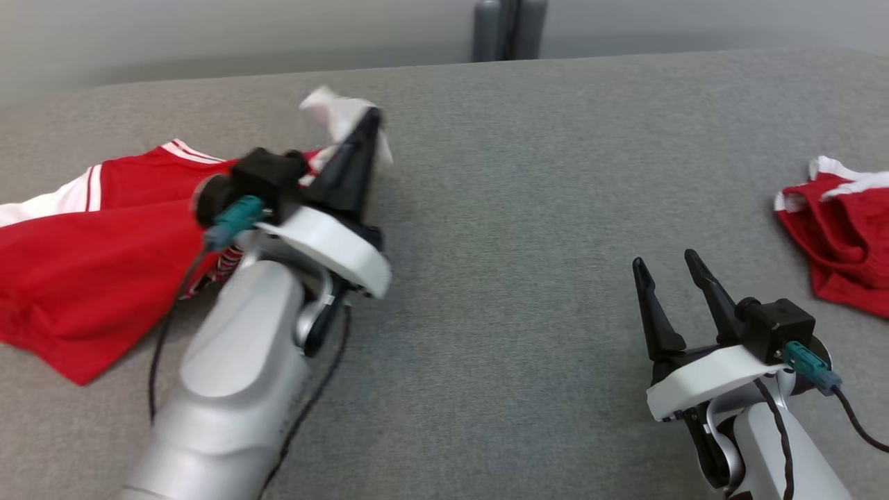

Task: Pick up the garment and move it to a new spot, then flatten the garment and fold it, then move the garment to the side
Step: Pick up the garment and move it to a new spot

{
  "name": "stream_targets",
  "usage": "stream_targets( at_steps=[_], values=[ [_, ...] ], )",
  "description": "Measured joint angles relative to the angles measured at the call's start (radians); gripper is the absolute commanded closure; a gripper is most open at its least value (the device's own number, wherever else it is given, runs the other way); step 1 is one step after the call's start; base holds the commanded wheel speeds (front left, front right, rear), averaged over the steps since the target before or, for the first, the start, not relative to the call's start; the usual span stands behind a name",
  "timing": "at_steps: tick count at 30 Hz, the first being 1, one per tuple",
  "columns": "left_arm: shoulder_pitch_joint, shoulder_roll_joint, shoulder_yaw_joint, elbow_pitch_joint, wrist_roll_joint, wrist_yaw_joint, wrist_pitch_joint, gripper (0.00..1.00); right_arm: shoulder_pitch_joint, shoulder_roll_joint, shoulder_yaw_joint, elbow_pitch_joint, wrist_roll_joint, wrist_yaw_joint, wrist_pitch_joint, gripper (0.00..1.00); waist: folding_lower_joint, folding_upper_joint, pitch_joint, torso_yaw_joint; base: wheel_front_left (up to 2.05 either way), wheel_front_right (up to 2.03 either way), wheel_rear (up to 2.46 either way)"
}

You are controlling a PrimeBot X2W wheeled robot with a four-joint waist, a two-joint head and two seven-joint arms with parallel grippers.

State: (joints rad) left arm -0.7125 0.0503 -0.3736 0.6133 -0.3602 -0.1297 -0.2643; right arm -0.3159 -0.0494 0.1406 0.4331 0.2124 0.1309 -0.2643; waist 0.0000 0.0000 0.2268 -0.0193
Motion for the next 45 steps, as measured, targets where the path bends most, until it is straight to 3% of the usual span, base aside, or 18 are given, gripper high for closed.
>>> stream_targets(
  at_steps=[5, 10, 13, 16, 17, 18, 21, 27, 33, 45],
  values=[
    [-0.026, -0.001, -0.258, -0.094, -0.147, 0.007, 0.000, 1.00, -0.002, 0.000, 0.013, 0.004, 0.012, 0.000, 0.000, 0.00, 0.0000, 0.0000, 0.004, -0.055, 0.00, 0.00, 0.00],
    [-0.073, -0.001, -0.458, -0.231, -0.260, 0.075, 0.000, 1.00, -0.003, 0.001, 0.030, 0.006, 0.029, 0.000, 0.000, 0.00, 0.0000, 0.0000, 0.000, -0.099, 0.00, 0.00, 0.00],
    [-0.103, -0.004, -0.524, -0.276, -0.294, 0.124, 0.000, 1.00, -0.003, 0.001, 0.035, 0.008, 0.035, 0.000, 0.000, 0.00, 0.0000, 0.0000, -0.004, -0.115, 0.00, 0.00, 0.00],
    [-0.110, -0.004, -0.527, -0.258, -0.308, 0.186, 0.000, 1.00, -0.002, 0.001, 0.035, 0.007, 0.040, 0.000, 0.000, 0.00, 0.0000, 0.0000, -0.005, -0.123, 0.00, 0.00, 0.00],
    [-0.107, -0.003, -0.522, -0.240, -0.310, 0.199, 0.000, 0.54, -0.002, 0.001, 0.034, 0.006, 0.040, 0.000, 0.000, 0.00, 0.0000, 0.0000, -0.004, -0.123, 0.00, 0.00, 0.00],
    [-0.101, -0.003, -0.511, -0.220, -0.300, 0.218, 0.000, 0.00, -0.002, 0.001, 0.033, 0.007, 0.042, 0.000, 0.000, 0.00, 0.0000, 0.0000, -0.005, -0.123, 0.00, 0.00, 0.00],
    [-0.061, -0.004, -0.451, -0.148, -0.270, 0.246, 0.000, 0.00, -0.002, 0.001, 0.025, 0.005, 0.042, 0.000, 0.000, 0.00, 0.0000, 0.0000, -0.007, -0.122, 0.00, 0.00, 0.00],
    [0.083, 0.017, -0.253, -0.056, -0.202, 0.249, 0.000, 0.00, -0.001, 0.001, 0.000, 0.004, 0.040, 0.000, 0.000, 0.00, 0.0000, 0.0000, -0.030, -0.104, 0.00, 0.00, 0.00],
    [0.245, 0.042, -0.067, -0.079, -0.112, 0.235, 0.000, 0.00, 0.024, 0.001, -0.031, 0.006, 0.029, 0.000, 0.000, 0.00, 0.0000, 0.0000, -0.067, -0.071, 0.00, 0.00, 0.00],
    [0.573, 0.018, 0.256, -0.193, 0.007, 0.195, 0.000, 0.00, 0.084, 0.002, -0.026, 0.025, 0.033, 0.000, 0.000, 0.00, 0.0000, 0.0000, -0.160, -0.019, 0.00, 0.00, 0.00]
  ],
)
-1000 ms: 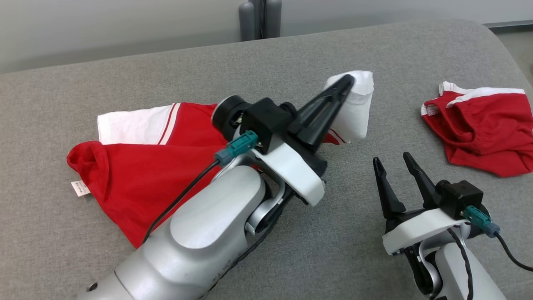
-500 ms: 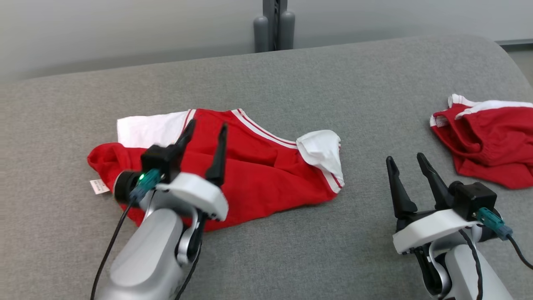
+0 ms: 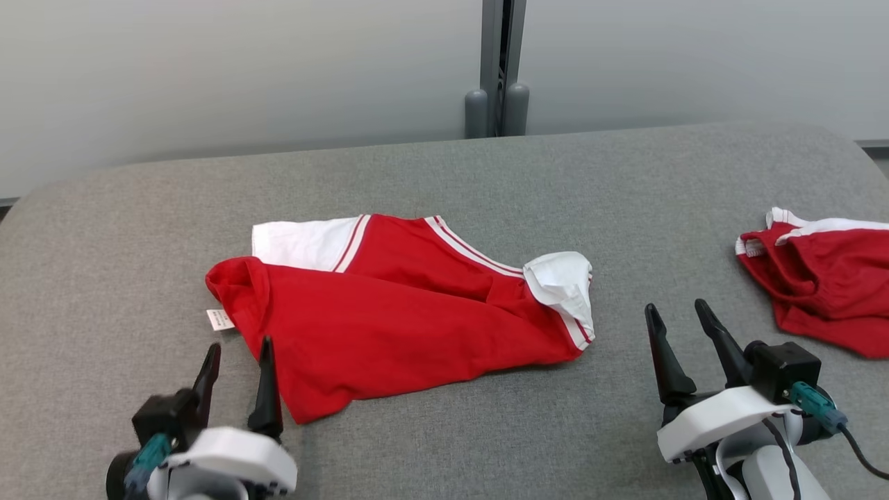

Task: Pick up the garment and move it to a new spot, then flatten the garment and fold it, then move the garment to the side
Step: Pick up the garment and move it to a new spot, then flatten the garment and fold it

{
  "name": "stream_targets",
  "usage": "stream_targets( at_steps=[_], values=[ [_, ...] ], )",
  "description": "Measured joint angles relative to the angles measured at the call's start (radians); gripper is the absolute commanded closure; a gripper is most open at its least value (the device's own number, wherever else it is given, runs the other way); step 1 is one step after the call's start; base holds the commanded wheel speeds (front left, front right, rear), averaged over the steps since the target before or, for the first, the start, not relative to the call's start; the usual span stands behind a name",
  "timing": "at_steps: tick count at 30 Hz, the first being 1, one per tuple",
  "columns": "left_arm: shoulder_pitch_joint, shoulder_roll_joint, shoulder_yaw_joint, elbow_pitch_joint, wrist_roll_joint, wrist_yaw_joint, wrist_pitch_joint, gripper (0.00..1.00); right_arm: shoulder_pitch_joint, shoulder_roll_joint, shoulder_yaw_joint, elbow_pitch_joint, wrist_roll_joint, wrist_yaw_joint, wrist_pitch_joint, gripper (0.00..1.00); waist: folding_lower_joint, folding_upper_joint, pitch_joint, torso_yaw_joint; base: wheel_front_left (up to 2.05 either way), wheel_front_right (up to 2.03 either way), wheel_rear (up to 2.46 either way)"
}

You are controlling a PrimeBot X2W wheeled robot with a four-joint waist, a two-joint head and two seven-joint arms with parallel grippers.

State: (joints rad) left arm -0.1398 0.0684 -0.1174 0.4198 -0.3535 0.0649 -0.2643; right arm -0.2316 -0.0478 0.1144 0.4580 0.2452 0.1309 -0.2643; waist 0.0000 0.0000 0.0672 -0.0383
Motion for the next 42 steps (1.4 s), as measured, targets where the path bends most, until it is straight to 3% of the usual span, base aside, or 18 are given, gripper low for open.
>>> stream_targets(
  at_steps=[9, 20, 27, 28, 29, 34, 42],
  values=[
    [0.126, -0.017, 0.079, -0.025, 0.056, -0.063, 0.000, 0.00, 0.019, 0.000, -0.005, 0.005, 0.001, 0.000, 0.000, 0.00, 0.0000, 0.0000, -0.017, 0.011, 0.00, 0.00, 0.00],
    [0.079, -0.020, -0.062, 0.093, -0.014, -0.072, 0.000, 0.00, -0.009, 0.000, -0.013, 0.002, -0.024, 0.000, 0.000, 0.00, 0.0000, 0.0000, 0.053, -0.004, 0.00, 0.00, 0.00],
    [0.042, -0.020, -0.087, 0.123, -0.054, -0.063, 0.000, 0.00, -0.016, 0.000, -0.022, 0.002, -0.033, 0.000, 0.000, 0.00, 0.0000, 0.0000, 0.078, -0.019, 0.00, 0.00, 0.00],
    [0.035, -0.020, -0.089, 0.124, -0.050, -0.064, 0.000, 0.55, -0.019, 0.000, -0.023, 0.002, -0.033, 0.000, 0.000, 0.00, 0.0000, 0.0000, 0.081, -0.020, 0.00, 0.00, 0.00],
    [0.028, -0.020, -0.091, 0.124, -0.035, -0.065, 0.000, 1.00, -0.021, 0.000, -0.024, 0.001, -0.033, 0.000, 0.000, 0.00, 0.0000, 0.0000, 0.084, -0.020, 0.00, 0.00, 0.00],
    [0.006, -0.020, -0.078, 0.103, -0.020, -0.091, 0.000, 1.00, -0.021, 0.000, -0.040, -0.005, -0.032, 0.000, 0.000, 0.00, 0.0000, 0.0000, 0.087, -0.004, 0.00, 0.00, 0.00],
    [-0.012, -0.019, -0.024, -0.116, 0.085, -0.122, 0.000, 1.00, -0.019, 0.000, -0.052, -0.006, -0.022, 0.000, 0.000, 0.00, 0.0000, 0.0000, 0.070, 0.033, 0.00, 0.00, 0.00]
  ],
)
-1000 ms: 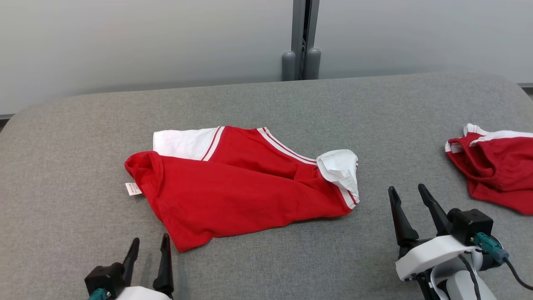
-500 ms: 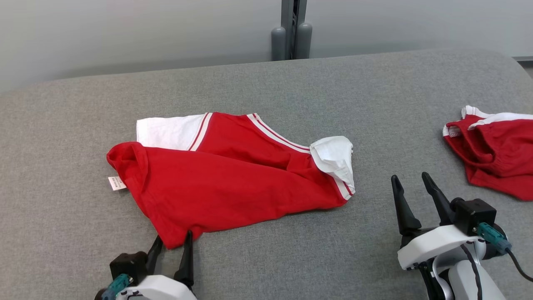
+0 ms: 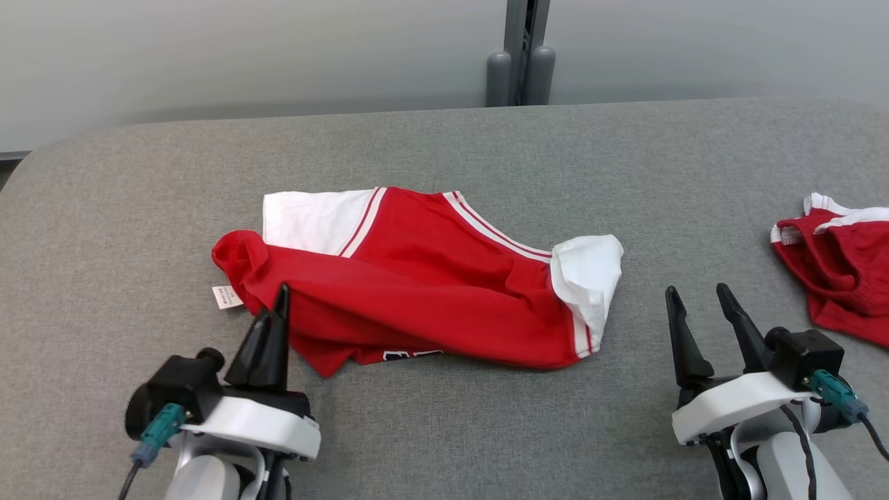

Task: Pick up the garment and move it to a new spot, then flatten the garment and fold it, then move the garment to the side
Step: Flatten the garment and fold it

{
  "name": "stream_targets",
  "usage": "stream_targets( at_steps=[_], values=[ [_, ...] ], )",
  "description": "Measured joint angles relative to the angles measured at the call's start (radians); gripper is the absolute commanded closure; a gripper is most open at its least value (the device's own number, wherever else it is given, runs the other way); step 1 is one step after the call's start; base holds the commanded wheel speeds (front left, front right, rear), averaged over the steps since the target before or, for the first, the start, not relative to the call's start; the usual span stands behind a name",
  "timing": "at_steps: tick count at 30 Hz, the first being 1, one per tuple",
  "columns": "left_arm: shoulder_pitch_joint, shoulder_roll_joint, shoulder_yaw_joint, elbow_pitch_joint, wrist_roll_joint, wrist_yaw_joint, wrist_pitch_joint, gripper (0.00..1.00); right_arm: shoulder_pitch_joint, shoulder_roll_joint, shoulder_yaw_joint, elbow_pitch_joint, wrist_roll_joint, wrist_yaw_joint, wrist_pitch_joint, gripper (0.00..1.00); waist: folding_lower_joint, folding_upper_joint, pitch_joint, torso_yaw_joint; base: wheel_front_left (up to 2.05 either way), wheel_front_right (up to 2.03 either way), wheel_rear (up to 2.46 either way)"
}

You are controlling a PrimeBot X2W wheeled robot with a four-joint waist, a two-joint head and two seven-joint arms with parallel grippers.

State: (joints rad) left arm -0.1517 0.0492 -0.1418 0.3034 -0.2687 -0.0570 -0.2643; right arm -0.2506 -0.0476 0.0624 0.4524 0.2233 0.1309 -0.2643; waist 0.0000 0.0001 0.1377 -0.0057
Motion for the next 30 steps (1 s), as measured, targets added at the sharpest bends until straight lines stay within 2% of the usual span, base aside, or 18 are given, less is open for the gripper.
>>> stream_targets(
  at_steps=[3, 5, 16, 23, 24, 25, 26, 30],
  values=[
    [0.000, -0.001, 0.033, -0.063, 0.016, -0.004, 0.000, 1.00, 0.001, 0.000, 0.004, 0.000, 0.009, 0.000, 0.000, 0.00, 0.0000, 0.0000, -0.005, 0.011, 0.00, 0.00, 0.00],
    [-0.002, 0.000, 0.047, -0.049, 0.023, -0.004, 0.000, 1.00, 0.006, 0.000, 0.008, 0.001, 0.014, 0.000, 0.000, 0.00, 0.0000, 0.0000, -0.005, 0.013, 0.00, 0.00, 0.00],
    [-0.183, 0.049, 0.169, 0.264, 0.059, 0.022, 0.000, 1.00, -0.022, -0.001, 0.022, -0.012, 0.014, 0.000, 0.000, 0.00, 0.0000, 0.0000, 0.063, -0.058, 0.00, 0.00, 0.00],
    [-0.286, 0.061, 0.192, 0.365, 0.084, 0.030, 0.000, 0.98, -0.032, -0.001, 0.011, -0.024, 0.013, 0.000, 0.000, 0.00, 0.0000, 0.0000, 0.113, -0.089, 0.00, 0.00, 0.00],
    [-0.291, 0.065, 0.197, 0.384, 0.085, 0.032, 0.000, 0.66, -0.034, 0.000, 0.013, -0.024, 0.013, 0.000, 0.000, 0.00, 0.0000, 0.0000, 0.117, -0.091, 0.00, 0.00, 0.00],
    [-0.294, 0.068, 0.201, 0.397, 0.087, 0.040, 0.000, 0.12, -0.037, 0.000, 0.018, -0.024, 0.016, 0.000, 0.000, 0.00, 0.0000, 0.0000, 0.120, -0.092, 0.00, 0.00, 0.00],
    [-0.296, 0.068, 0.206, 0.409, 0.089, 0.041, 0.000, 0.00, -0.038, -0.001, 0.026, -0.024, 0.020, 0.000, 0.000, 0.00, 0.0000, 0.0000, 0.120, -0.092, 0.00, 0.00, 0.00],
    [-0.279, 0.055, 0.222, 0.390, 0.095, 0.043, 0.000, 0.00, -0.039, -0.001, 0.072, -0.024, 0.037, 0.000, 0.000, 0.00, 0.0000, 0.0000, 0.109, -0.080, 0.00, 0.00, 0.00]
  ],
)
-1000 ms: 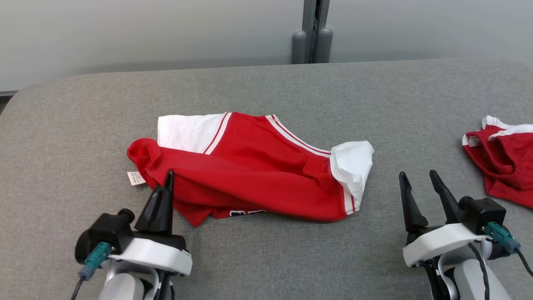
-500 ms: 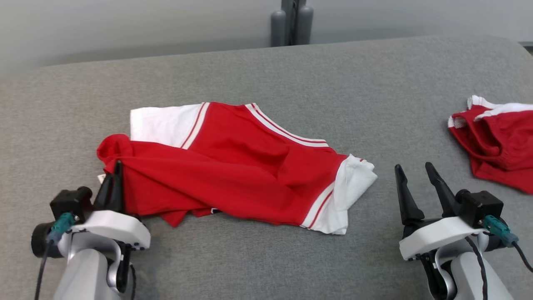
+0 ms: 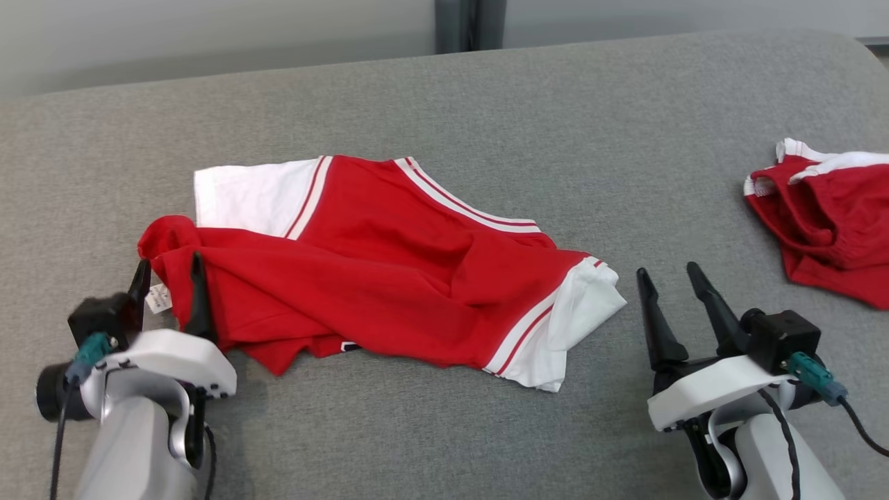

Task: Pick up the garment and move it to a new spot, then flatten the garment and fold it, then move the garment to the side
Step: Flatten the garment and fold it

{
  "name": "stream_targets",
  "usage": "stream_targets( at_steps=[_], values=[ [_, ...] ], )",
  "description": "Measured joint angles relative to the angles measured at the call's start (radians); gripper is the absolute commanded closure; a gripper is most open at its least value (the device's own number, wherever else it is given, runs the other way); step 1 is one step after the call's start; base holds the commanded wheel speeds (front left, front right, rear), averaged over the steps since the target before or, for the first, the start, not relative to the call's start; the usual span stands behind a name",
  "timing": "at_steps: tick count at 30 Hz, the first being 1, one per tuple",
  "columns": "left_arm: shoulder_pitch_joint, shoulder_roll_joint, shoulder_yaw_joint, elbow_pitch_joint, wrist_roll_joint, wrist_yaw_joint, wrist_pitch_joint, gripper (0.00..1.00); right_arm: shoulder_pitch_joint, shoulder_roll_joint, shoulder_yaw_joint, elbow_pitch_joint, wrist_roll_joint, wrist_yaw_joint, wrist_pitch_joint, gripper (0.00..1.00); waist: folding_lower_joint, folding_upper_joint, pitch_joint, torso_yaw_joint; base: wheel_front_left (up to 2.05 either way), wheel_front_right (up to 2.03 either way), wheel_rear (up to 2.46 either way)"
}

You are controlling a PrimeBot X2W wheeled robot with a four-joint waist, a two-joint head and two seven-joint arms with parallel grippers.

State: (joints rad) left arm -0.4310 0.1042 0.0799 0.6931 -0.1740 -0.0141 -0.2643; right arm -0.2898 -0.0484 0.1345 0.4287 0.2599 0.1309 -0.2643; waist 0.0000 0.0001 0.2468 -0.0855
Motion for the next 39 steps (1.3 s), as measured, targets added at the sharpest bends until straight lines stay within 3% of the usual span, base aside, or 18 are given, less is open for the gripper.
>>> stream_targets(
  at_steps=[10, 20, 21, 22, 24, 25, 31, 39],
  values=[
    [0.166, -0.053, 0.002, -0.101, -0.007, -0.007, 0.000, 0.00, -0.037, 0.001, 0.107, 0.065, 0.025, 0.000, 0.000, 0.00, 0.0000, 0.0000, -0.031, 0.067, 0.00, 0.00, 0.00],
    [0.189, -0.055, -0.058, -0.115, -0.045, -0.005, 0.000, 0.00, -0.132, 0.001, 0.099, 0.244, -0.026, 0.000, 0.000, 0.00, 0.0000, 0.0000, -0.026, 0.119, 0.00, 0.00, 0.00],
    [0.188, -0.055, -0.063, -0.115, -0.047, -0.003, 0.000, 0.00, -0.139, 0.001, 0.097, 0.259, -0.030, 0.000, 0.000, 0.12, 0.0000, 0.0000, -0.024, 0.122, 0.00, 0.00, 0.00],
    [0.188, -0.055, -0.067, -0.115, -0.048, -0.003, 0.000, 0.00, -0.143, 0.001, 0.092, 0.270, -0.030, 0.000, 0.000, 0.46, 0.0000, 0.0000, -0.022, 0.124, 0.00, 0.00, 0.00],
    [0.186, -0.055, -0.074, -0.121, -0.051, -0.003, 0.000, 0.00, -0.143, 0.001, 0.086, 0.282, -0.030, 0.000, 0.000, 0.73, 0.0000, 0.0000, -0.019, 0.126, 0.00, 0.00, 0.00],
    [0.185, -0.055, -0.077, -0.125, -0.055, -0.003, 0.000, 0.00, -0.143, 0.001, 0.083, 0.286, -0.030, 0.000, 0.000, 0.97, 0.0000, 0.0000, -0.019, 0.126, 0.00, 0.00, 0.00],
    [0.186, -0.055, -0.086, -0.137, -0.066, -0.002, 0.000, 0.00, -0.119, 0.001, 0.052, 0.259, -0.022, 0.000, 0.000, 1.00, 0.0000, 0.0000, -0.026, 0.121, 0.00, 0.00, 0.00],
    [0.193, -0.056, -0.087, -0.140, -0.069, -0.002, 0.000, 0.00, -0.128, 0.001, -0.049, 0.110, -0.088, 0.000, 0.000, 1.00, 0.0001, 0.0000, -0.043, 0.104, 0.00, 0.00, 0.00]
  ],
)
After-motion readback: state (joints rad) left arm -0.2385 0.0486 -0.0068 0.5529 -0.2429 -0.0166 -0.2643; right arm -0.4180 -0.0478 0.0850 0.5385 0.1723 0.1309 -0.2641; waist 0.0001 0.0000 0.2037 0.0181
